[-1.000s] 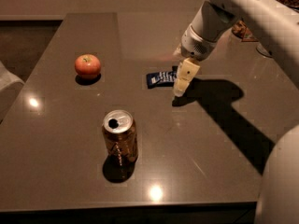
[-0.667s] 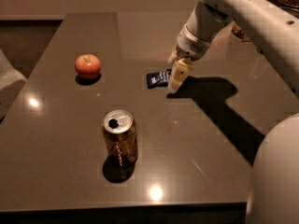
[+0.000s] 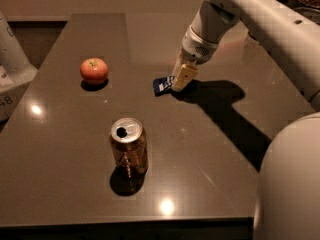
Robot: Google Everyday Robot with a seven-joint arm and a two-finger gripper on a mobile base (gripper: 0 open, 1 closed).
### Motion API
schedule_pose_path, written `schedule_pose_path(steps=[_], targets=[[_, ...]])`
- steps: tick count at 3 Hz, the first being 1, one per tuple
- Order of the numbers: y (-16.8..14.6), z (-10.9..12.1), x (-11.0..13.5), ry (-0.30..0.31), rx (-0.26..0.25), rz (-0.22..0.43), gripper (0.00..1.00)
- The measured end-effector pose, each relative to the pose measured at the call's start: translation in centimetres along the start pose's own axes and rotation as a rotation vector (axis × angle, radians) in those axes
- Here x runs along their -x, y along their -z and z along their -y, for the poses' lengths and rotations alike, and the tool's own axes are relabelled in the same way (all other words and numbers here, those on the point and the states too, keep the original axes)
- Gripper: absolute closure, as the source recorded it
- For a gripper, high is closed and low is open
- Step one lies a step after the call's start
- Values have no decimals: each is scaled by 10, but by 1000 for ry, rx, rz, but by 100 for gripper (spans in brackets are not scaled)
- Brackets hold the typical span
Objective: Move rxbar blueberry near apple
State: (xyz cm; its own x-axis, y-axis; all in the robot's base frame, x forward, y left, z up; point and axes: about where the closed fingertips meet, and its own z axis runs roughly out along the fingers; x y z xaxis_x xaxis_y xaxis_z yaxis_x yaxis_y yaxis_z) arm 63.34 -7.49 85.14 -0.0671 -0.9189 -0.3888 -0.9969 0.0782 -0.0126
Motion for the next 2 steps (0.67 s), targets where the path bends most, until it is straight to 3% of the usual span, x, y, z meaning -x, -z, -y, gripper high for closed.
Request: schedule_pose_path(steps=[1, 2], targets=[[2, 1, 12, 23, -4, 1, 99], [3, 8, 38, 63, -5, 18, 100]])
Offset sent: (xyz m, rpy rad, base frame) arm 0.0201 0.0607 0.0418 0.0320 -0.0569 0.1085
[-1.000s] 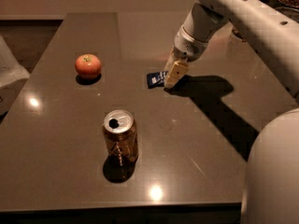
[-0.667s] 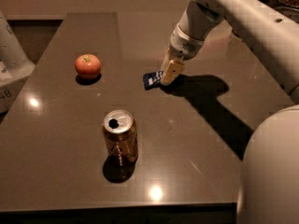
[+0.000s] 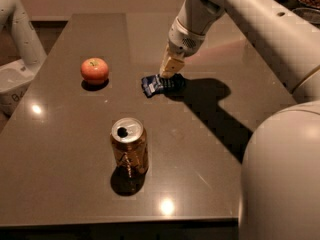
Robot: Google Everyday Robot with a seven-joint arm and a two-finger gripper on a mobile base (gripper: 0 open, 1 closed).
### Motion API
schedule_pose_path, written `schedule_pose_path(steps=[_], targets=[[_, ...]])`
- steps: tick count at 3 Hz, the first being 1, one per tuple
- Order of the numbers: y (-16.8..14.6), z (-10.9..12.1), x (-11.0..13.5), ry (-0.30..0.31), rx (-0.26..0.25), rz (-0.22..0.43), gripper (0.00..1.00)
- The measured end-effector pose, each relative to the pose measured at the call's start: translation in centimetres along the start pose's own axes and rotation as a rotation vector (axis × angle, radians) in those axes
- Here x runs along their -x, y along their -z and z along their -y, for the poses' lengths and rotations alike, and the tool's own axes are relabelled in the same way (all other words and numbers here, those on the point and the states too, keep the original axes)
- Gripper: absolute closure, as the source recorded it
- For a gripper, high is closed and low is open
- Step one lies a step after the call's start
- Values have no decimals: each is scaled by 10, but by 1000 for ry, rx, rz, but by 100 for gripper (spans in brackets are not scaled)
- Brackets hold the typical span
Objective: Move rxbar blueberry near apple
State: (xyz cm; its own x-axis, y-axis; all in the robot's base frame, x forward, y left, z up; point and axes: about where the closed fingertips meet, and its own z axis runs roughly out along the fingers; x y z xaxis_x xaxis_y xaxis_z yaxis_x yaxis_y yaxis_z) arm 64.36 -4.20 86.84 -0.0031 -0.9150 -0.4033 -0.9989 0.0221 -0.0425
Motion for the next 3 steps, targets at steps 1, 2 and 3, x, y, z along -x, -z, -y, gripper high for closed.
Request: schedule_pose_path(steps=[1, 2, 3], targets=[[-6, 9, 30, 40, 8, 24, 100], [-15, 20, 65, 83, 14, 53, 98], [-21, 24, 80, 99, 15, 56, 76]])
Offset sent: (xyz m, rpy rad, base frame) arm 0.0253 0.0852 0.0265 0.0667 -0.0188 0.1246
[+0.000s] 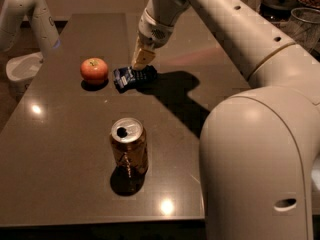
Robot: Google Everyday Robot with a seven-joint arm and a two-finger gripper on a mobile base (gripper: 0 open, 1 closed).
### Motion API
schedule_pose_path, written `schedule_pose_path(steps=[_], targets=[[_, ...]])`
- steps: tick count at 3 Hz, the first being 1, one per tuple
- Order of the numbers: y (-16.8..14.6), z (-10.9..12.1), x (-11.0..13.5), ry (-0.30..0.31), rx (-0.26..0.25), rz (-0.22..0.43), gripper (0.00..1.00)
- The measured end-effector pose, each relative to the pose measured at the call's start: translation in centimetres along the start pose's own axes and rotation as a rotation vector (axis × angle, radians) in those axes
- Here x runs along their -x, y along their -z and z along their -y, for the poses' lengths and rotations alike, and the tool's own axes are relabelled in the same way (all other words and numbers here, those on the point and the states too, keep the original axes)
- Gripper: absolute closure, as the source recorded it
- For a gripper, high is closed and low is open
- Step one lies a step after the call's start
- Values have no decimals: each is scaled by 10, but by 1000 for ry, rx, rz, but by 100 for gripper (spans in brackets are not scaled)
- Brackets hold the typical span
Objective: Move rxbar blueberry near apple
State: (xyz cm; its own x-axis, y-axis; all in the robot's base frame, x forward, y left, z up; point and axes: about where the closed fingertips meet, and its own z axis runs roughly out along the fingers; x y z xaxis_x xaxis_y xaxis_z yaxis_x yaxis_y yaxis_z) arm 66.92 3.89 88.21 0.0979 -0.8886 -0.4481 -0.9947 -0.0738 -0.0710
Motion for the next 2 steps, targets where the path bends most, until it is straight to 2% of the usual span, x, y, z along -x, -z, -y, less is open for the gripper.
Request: schedule_pose_path(steps=[1, 2], targets=[[-9, 2, 6, -1, 12, 10, 44], [-12, 5, 8, -1, 8, 13, 21]])
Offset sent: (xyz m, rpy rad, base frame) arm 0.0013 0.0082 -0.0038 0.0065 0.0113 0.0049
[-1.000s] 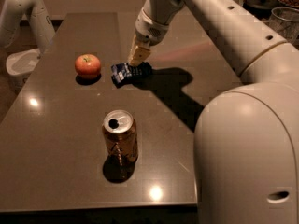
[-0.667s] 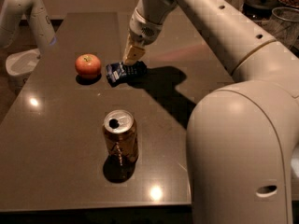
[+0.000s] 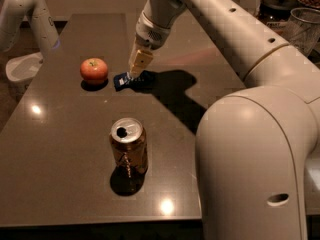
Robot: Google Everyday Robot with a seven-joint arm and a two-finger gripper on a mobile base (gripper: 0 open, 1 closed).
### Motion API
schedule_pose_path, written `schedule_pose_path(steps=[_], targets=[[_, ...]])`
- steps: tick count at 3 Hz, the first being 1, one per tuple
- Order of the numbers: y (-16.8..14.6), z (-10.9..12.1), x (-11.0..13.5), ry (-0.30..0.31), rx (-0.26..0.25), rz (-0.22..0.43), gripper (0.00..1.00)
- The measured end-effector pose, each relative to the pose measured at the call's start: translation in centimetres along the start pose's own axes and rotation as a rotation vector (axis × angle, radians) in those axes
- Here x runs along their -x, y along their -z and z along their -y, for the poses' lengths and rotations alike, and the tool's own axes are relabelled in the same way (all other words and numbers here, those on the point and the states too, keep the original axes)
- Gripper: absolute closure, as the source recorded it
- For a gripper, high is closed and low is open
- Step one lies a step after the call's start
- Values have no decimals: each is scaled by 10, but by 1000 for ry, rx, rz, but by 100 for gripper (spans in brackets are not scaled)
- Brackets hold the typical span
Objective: Move rxbar blueberry near apple
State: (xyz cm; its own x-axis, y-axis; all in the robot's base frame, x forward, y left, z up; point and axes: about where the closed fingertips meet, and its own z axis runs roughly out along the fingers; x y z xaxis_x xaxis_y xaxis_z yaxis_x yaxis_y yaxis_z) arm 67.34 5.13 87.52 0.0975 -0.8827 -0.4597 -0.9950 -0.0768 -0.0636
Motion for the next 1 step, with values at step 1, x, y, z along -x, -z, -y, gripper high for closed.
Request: schedule_pose_path(steps=[1], targets=[[-3, 2, 1, 0, -2, 3, 1]])
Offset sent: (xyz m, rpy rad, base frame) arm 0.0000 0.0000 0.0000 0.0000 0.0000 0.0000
